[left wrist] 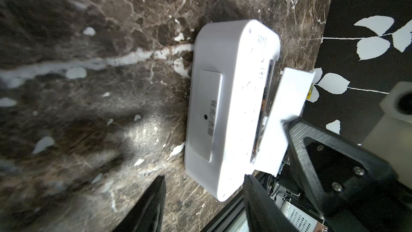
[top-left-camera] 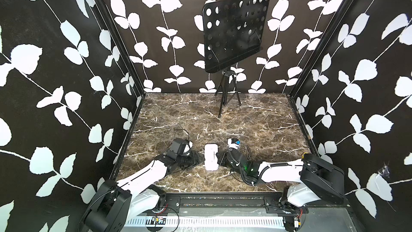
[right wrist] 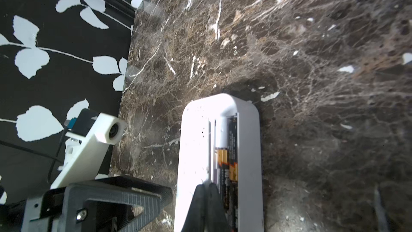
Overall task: Insert the battery into the alarm
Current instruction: Install the cover on the alarm.
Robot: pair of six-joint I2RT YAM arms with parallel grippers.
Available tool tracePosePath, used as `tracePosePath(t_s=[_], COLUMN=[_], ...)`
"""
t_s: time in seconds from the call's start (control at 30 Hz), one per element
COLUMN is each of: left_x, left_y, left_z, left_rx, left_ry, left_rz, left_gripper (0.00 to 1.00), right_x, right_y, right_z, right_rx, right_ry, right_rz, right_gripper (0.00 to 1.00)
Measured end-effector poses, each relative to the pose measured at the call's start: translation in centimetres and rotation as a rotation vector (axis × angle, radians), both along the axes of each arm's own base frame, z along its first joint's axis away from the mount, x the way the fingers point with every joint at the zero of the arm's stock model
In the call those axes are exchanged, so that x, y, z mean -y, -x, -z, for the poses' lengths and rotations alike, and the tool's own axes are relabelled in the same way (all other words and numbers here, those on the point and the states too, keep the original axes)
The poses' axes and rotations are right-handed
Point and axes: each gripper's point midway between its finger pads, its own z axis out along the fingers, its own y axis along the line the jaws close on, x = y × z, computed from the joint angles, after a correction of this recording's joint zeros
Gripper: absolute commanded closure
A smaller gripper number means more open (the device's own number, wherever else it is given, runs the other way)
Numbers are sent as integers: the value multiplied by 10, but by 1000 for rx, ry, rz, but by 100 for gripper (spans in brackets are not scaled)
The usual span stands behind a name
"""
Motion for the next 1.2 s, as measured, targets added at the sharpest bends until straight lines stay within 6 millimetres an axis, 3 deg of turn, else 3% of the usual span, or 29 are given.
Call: tracePosePath(t_s=[0.23,1.0,1.2], left_x=[2,7,10], left_y=[0,-6,-10], left_z=[3,0,-3], left_rx=[-11,-5,5], left_ry=[4,12,16], left_rz=[12,18,21], left_gripper=[43,44,44], right_x=[1,-4,-4], right_y=[-2,-5,-5], right_z=[9,10,10], right_rx=[-35,-71,-78], right_ry=[-1,5,41], right_rz=[1,-15,-23], right_gripper=[100,100,95])
